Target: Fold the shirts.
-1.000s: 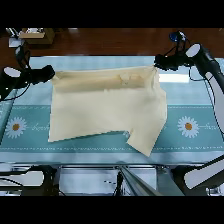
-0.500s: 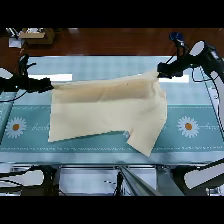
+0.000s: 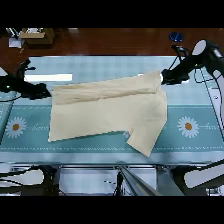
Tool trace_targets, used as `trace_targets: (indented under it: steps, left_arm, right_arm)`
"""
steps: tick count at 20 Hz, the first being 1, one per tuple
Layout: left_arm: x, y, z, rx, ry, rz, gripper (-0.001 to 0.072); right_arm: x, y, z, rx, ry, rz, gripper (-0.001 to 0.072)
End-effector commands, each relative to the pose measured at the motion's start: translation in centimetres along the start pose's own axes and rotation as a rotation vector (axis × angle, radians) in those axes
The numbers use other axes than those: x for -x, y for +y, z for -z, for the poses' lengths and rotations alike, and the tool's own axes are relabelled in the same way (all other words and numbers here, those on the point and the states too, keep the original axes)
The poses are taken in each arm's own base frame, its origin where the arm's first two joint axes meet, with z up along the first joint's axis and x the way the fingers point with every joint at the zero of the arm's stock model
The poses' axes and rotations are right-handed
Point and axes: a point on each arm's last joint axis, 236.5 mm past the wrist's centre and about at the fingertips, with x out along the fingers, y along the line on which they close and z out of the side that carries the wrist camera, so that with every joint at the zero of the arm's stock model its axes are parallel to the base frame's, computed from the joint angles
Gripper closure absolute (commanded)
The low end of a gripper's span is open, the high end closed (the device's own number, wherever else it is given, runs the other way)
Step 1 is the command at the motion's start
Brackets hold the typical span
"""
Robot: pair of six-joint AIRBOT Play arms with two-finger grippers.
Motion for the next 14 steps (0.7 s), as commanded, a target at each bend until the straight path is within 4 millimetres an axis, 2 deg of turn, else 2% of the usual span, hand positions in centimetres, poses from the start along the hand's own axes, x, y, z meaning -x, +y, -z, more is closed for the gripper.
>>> trace_targets:
  steps: [1, 2, 3, 4, 5, 8, 9, 11, 14]
  left_arm:
    - [3.1, 3.3, 6.5, 0.169, 0.14, -0.013, 0.0362]
    - [3.0, 3.6, 9.1, 0.219, 0.171, 0.006, 0.036]
    - [2.5, 3.7, 11.9, 0.267, 0.211, 0.025, 0.0264]
    - [1.8, 3.3, 14.6, 0.321, 0.249, 0.057, 0.0104]
    - [0.9, 2.4, 16.6, 0.367, 0.275, 0.105, 0.0077]
    - [-1.4, 0.1, 21.7, 0.423, 0.372, 0.189, 0.0077]
    - [-2.1, -0.2, 22.7, 0.426, 0.39, 0.199, 0.0077]
    - [-3.4, -0.3, 23.1, 0.451, 0.373, 0.202, 0.0077]
    - [-5.1, 0.3, 20.7, 0.497, 0.241, 0.196, 0.0079]
  right_arm:
    - [3.8, -5.1, 5.3, -0.037, 0.116, 0.118, 0.0334]
    - [3.7, -5.1, 6.7, -0.068, 0.125, 0.062, 0.032]
    - [3.3, -5.1, 8.0, -0.092, 0.136, 0.011, 0.0244]
    - [2.6, -4.8, 9.3, -0.121, 0.142, -0.054, 0.0235]
    - [1.9, -4.4, 10.2, -0.149, 0.141, -0.114, 0.0235]
    - [0.1, -3.5, 12.1, -0.22, 0.133, -0.237, 0.0234]
    - [-0.4, -3.4, 12.5, -0.22, 0.13, -0.244, 0.0234]
    - [-1.1, -3.2, 12.8, -0.211, 0.118, -0.246, 0.0235]
    - [-1.5, -2.7, 12.4, -0.218, 0.097, -0.271, 0.0235]
